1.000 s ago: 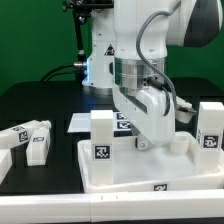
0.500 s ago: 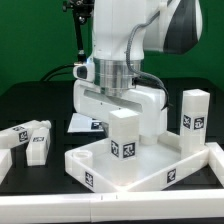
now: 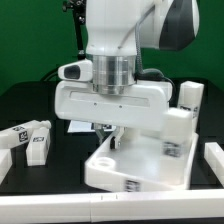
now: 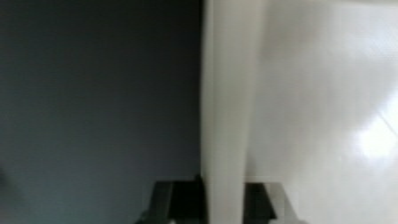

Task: Assemble desk

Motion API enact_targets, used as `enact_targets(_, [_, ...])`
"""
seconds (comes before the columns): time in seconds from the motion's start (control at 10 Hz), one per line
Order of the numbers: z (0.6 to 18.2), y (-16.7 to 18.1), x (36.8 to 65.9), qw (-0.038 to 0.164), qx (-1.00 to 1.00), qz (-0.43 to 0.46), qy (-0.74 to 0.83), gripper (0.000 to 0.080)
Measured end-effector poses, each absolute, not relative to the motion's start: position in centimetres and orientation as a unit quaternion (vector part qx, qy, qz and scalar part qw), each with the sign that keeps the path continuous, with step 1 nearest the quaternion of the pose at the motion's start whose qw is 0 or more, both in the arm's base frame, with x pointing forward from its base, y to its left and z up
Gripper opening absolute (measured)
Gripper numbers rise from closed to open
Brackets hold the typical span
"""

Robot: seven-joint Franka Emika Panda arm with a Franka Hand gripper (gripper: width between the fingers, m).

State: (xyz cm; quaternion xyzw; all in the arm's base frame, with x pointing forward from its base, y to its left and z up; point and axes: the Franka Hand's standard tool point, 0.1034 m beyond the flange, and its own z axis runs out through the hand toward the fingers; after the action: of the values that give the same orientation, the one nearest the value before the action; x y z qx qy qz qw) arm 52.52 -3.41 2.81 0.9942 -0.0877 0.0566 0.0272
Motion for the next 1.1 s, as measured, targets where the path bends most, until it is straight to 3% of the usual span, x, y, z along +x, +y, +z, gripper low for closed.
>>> enact_targets(0.5, [2.6,-3.9,52.6,0.047,0.994,0.052,0.083,0.0059])
enact_targets(0.7, [3.9,-5.6,55.3,0.059,0.973,0.061,0.216,0.0059])
enact_targets(0.9, [3.4,-5.5,54.6,0.063,0.962,0.05,0.262,0.0059])
enact_targets(1.1, [3.9,-4.3,55.8,0.075,0.937,0.054,0.336,0.0059])
